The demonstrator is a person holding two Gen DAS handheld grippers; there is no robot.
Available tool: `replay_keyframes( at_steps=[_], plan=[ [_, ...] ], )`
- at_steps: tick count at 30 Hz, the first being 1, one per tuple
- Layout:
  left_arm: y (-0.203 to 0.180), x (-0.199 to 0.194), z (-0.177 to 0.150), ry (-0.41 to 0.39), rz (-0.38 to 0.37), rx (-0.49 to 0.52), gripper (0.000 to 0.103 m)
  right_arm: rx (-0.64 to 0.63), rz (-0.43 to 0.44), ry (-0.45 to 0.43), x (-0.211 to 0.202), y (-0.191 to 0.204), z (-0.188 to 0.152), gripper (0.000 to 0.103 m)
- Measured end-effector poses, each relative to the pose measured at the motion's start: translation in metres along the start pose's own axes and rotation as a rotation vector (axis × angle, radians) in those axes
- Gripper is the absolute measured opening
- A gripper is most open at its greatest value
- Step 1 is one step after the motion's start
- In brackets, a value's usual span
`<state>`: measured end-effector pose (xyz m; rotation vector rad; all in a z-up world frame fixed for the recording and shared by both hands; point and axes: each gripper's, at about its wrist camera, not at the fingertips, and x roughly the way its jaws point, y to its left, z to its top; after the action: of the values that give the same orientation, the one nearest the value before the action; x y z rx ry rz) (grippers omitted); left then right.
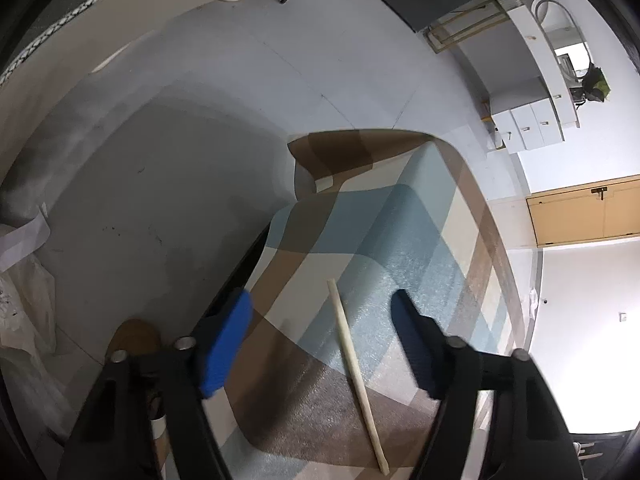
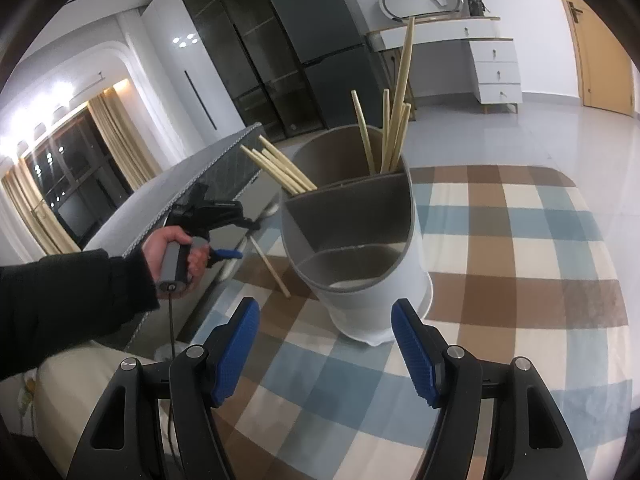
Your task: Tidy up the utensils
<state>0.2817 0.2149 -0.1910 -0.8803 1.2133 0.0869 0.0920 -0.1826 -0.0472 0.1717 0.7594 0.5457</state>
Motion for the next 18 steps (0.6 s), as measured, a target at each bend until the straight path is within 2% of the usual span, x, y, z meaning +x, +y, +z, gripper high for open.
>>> replay_keyframes(
  at_steps=[1,3,5,7,8,14,18],
  plan=[
    [0.0,0.003,-0.001,0.015,0.003,0.004,0.045,-0.003,-0.002,0.001,0.0,0.001,0.0,0.068],
    [-0.001,0.006,-0.003,0.027,-0.015,0.007,0.037,-0.006,-0.002,0.0,-0.001,0.001,0.0,0.068],
    [-0.003,0.001,-0.002,0.004,-0.016,0.007,0.029,-0.009,-0.002,-0.002,-0.001,0.002,0.0,0.068],
    [-0.007,-0.004,-0.001,-0.018,-0.023,0.024,0.008,-0.014,-0.005,0.001,0.0,0.003,-0.001,0.068],
    [-0.009,-0.006,-0.001,-0.031,-0.014,0.034,0.004,-0.017,-0.007,0.003,0.0,0.003,-0.001,0.068],
    [-0.011,-0.013,-0.003,-0.063,-0.025,0.031,0.0,-0.026,-0.008,-0.005,-0.002,0.005,-0.001,0.068],
    [-0.022,-0.031,-0.012,-0.104,-0.029,0.05,0.0,-0.043,-0.011,-0.014,-0.005,0.009,-0.001,0.068]
  ],
)
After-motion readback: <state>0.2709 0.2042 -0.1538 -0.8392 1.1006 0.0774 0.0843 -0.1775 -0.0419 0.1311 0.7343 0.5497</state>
